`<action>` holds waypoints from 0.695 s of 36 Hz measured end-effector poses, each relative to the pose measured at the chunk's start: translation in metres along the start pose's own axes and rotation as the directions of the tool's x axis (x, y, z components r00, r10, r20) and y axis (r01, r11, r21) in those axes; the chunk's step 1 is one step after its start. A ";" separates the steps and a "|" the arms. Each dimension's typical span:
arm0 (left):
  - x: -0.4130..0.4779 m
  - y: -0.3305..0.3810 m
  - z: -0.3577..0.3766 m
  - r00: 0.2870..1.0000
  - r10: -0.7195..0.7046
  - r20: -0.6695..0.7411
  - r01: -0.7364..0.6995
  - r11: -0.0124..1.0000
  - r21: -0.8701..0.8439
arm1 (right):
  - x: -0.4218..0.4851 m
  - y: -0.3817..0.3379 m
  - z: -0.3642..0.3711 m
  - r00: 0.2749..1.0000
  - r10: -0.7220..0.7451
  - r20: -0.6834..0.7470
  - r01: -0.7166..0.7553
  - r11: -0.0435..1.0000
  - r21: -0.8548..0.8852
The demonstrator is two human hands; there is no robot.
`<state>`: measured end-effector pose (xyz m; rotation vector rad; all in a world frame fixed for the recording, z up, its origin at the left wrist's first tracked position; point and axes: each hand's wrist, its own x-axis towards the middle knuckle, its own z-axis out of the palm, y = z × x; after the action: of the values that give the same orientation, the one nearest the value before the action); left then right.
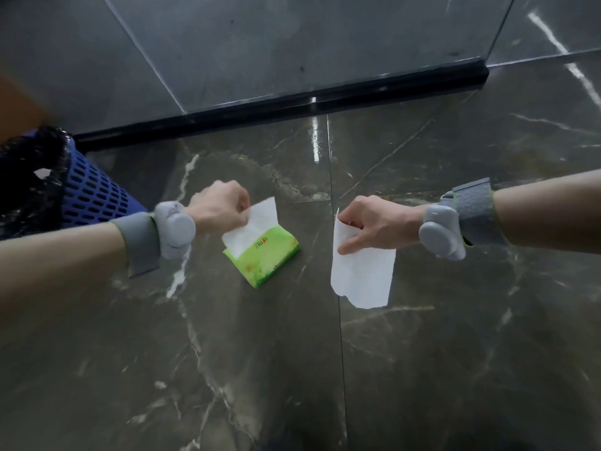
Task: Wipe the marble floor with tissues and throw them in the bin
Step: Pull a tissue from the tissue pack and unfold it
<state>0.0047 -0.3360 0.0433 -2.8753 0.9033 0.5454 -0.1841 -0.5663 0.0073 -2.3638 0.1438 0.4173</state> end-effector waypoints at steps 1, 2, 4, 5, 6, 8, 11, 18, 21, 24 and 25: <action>0.000 0.000 -0.015 0.999 -0.007 -0.054 0.005 1.000 -0.023 | -0.001 -0.001 -0.001 1.000 -0.008 -0.004 0.008 1.000 -0.007; 0.000 0.002 -0.031 0.995 -0.025 -0.099 0.021 0.999 -0.038 | -0.003 -0.002 -0.002 1.000 -0.009 -0.002 0.009 1.000 -0.015; 0.000 0.004 -0.062 0.992 -0.048 -0.120 0.039 0.997 -0.070 | -0.004 -0.004 -0.007 1.000 -0.016 0.002 0.017 0.999 -0.036; 0.001 0.003 -0.070 0.995 -0.052 -0.082 0.044 0.995 -0.094 | -0.004 -0.005 -0.007 1.000 -0.019 0.000 0.019 0.999 -0.045; -0.005 0.005 -0.081 0.997 -0.055 -0.048 0.050 0.992 -0.115 | -0.009 -0.010 -0.014 0.999 -0.031 -0.016 0.030 0.997 -0.072; -0.006 0.007 -0.084 0.998 -0.060 0.020 0.062 0.989 -0.137 | -0.010 -0.012 -0.014 0.999 -0.036 -0.036 0.032 0.995 -0.093; -0.007 0.014 -0.080 0.999 -0.045 -0.010 0.042 0.981 -0.190 | -0.012 -0.017 -0.016 0.993 -0.069 -0.095 0.058 0.992 -0.116; -0.023 0.055 -0.087 0.959 0.065 -0.277 -0.157 0.933 -0.324 | -0.019 -0.018 -0.025 0.976 -0.059 -0.209 0.035 0.993 -0.114; -0.030 0.074 -0.087 0.979 0.108 -0.173 -0.158 0.938 -0.309 | -0.025 -0.020 -0.037 0.947 -0.038 -0.317 0.016 0.997 -0.072; -0.032 0.082 -0.073 0.996 0.073 -0.051 -0.087 0.920 -0.382 | -0.027 -0.020 -0.045 0.884 0.005 -0.468 0.007 1.000 0.022; -0.033 0.083 -0.068 0.998 0.059 -0.016 -0.060 0.901 -0.429 | -0.029 -0.020 -0.047 0.856 0.020 -0.516 0.010 0.998 0.055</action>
<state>-0.0465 -0.3989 0.1216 -3.2419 0.9812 0.8455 -0.1945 -0.5832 0.0621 -2.3662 0.4059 -0.2336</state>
